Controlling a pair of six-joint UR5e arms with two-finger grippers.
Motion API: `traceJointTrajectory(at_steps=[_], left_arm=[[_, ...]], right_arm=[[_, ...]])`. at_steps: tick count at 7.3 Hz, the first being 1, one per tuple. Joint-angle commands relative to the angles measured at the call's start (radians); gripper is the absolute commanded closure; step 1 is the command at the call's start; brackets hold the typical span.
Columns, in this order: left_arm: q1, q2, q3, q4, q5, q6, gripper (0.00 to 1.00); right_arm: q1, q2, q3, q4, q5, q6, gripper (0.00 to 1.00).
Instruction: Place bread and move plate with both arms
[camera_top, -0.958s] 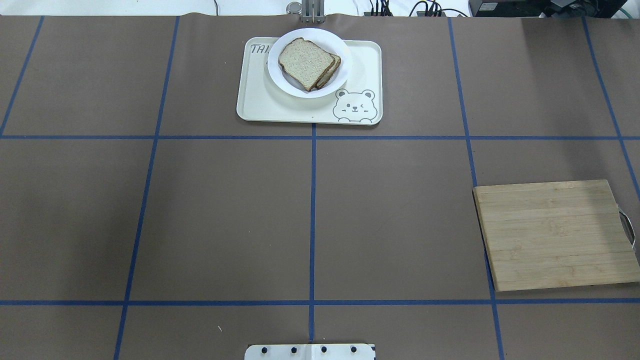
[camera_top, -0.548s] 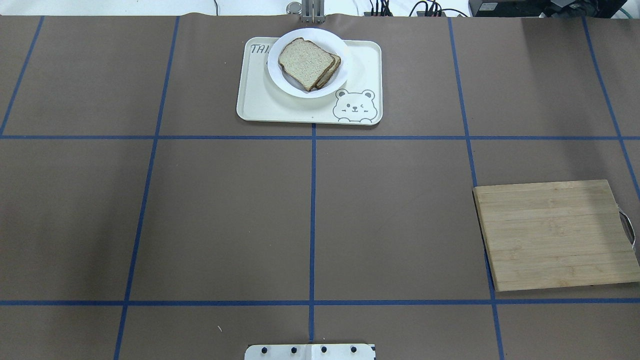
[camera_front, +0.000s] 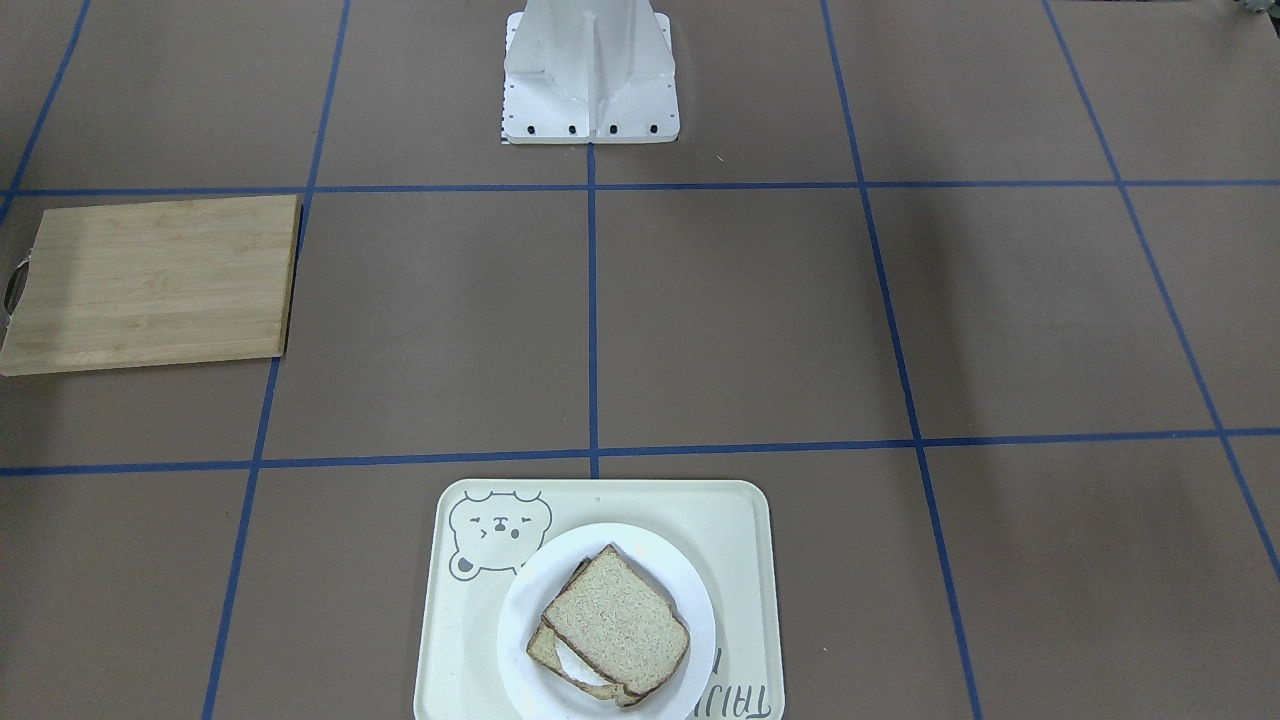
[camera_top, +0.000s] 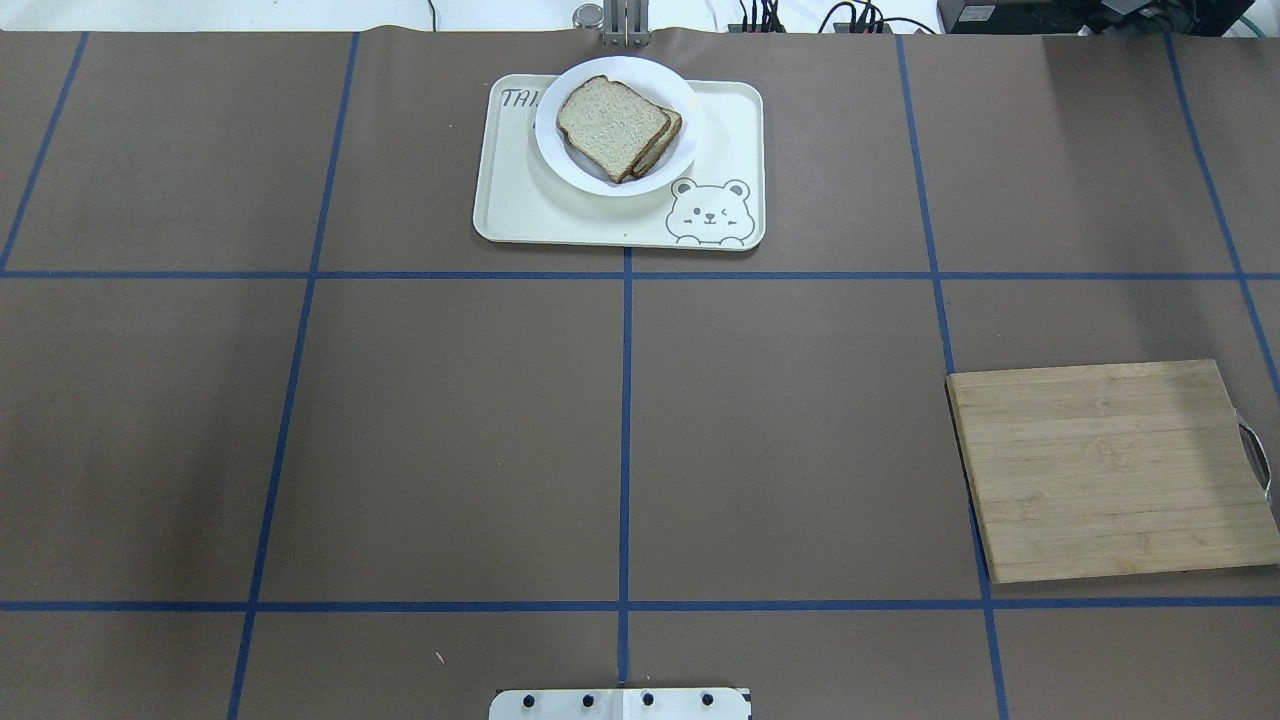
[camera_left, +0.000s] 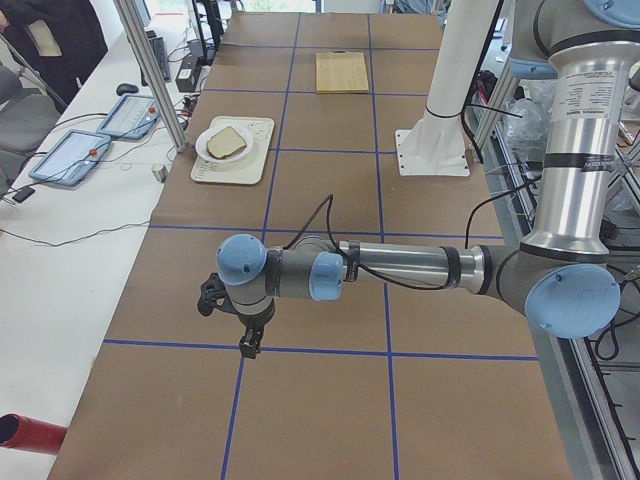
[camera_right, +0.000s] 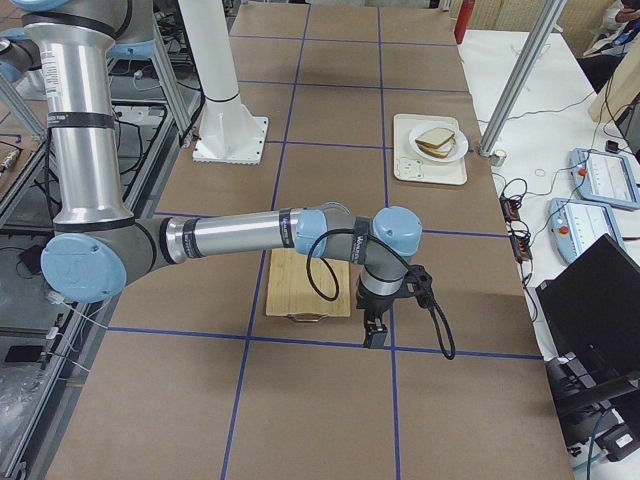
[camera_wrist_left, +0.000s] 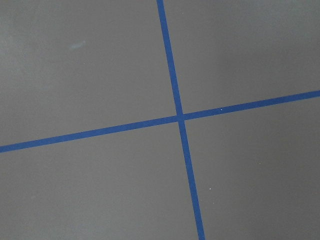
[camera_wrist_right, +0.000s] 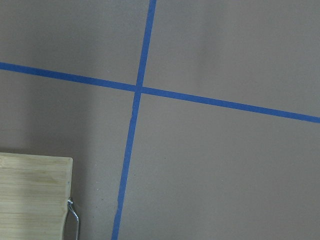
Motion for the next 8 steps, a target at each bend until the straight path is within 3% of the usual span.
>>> traceJointTrajectory(at_steps=[1, 8], left_arm=[[0.0, 0.0, -0.001, 0.001, 0.001, -0.001, 0.0], [-0.001, 0.002, -0.001, 0.001, 0.001, -0.001, 0.0]], right_arm=[[0.0, 0.0, -0.001, 0.0, 0.0, -0.001, 0.0], [0.0, 0.0, -0.013, 0.0, -0.001, -0.001, 0.0]])
